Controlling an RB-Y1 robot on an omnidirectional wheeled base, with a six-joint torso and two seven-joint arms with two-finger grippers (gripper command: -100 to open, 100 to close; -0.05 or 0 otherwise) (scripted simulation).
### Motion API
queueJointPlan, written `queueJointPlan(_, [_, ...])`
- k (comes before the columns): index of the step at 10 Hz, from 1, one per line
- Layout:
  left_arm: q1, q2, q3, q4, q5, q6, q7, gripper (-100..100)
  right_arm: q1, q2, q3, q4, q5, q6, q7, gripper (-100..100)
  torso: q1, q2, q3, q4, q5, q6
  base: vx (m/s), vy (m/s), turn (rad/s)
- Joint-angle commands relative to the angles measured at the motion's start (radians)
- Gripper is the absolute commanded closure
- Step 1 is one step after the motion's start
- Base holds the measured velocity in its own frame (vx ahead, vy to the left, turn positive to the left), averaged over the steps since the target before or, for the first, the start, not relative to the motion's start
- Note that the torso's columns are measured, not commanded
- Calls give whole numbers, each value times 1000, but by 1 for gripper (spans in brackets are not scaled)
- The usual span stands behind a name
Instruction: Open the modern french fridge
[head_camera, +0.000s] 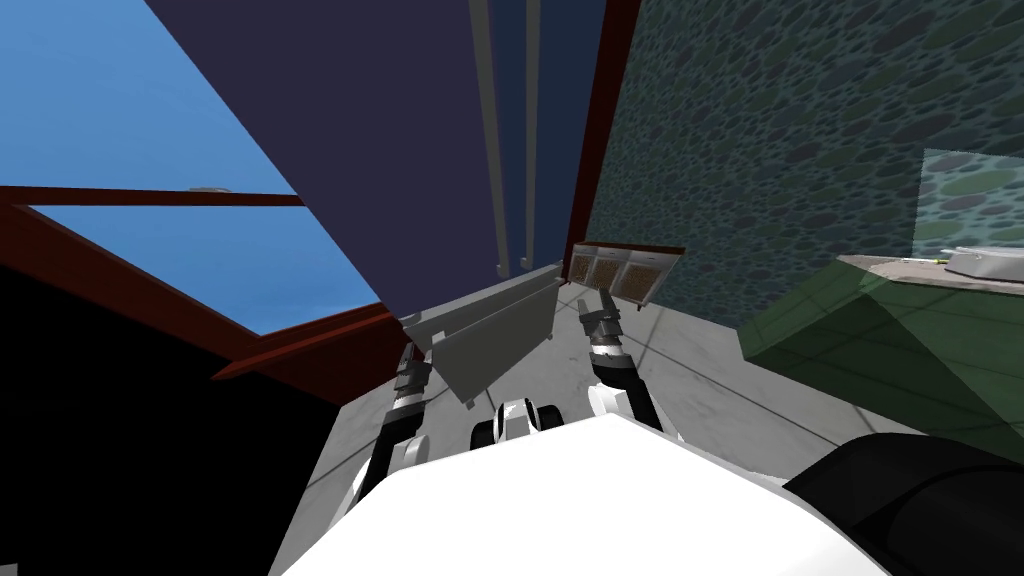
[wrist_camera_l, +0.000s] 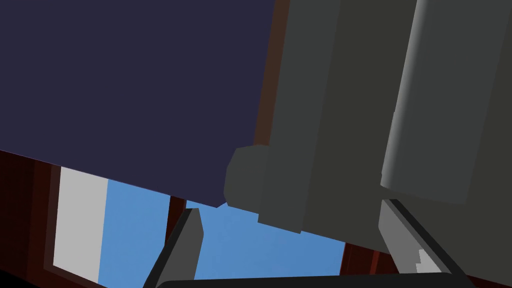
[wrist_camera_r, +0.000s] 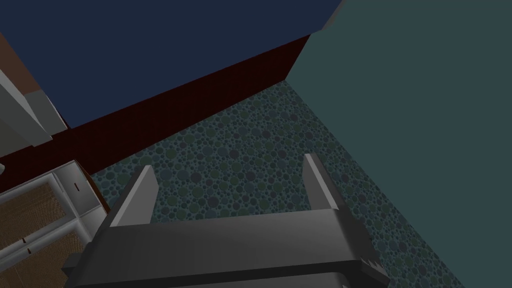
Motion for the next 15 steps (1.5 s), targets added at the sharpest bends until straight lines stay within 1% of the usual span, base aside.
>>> queueJointPlan(1, [-18, -6, 10, 54, 5, -16, 4, -100, 0, 0, 0, 0, 0, 0, 0, 0, 0, 0, 0, 0, 0, 0, 59, -16, 40])
queueJointPlan(4, [-35, -20, 21, 115, 12, -36, 9, -100, 0, 0, 0, 0, 0, 0, 0, 0, 3, -8, -4, -3, 2, 1, 45, -24, 49])
queueJointPlan(7, [-50, -48, 33, 173, 18, -57, 14, -100, 0, 0, 0, 0, 0, 0, 0, 0, 0, -7, -4, -2, 1, 2, 66, -14, 40])
queueJointPlan(10, [-64, -96, 43, 223, 24, -76, 19, -100, 0, 0, 0, 0, 0, 0, 0, 0, -1, 0, 0, 0, 0, 0, 73, -19, 34])
queueJointPlan(14, [-74, -178, 51, 263, 29, -91, 23, -100, 0, 0, 0, 0, 0, 0, 0, 0, 0, 0, 0, 0, 0, 0, 35, -11, 23])
queueJointPlan(15, [-75, -165, 50, 262, 29, -91, 23, -100, 0, 0, 0, 0, 0, 0, 0, 0, 0, 0, 0, 0, 0, 0, 11, -6, 2])
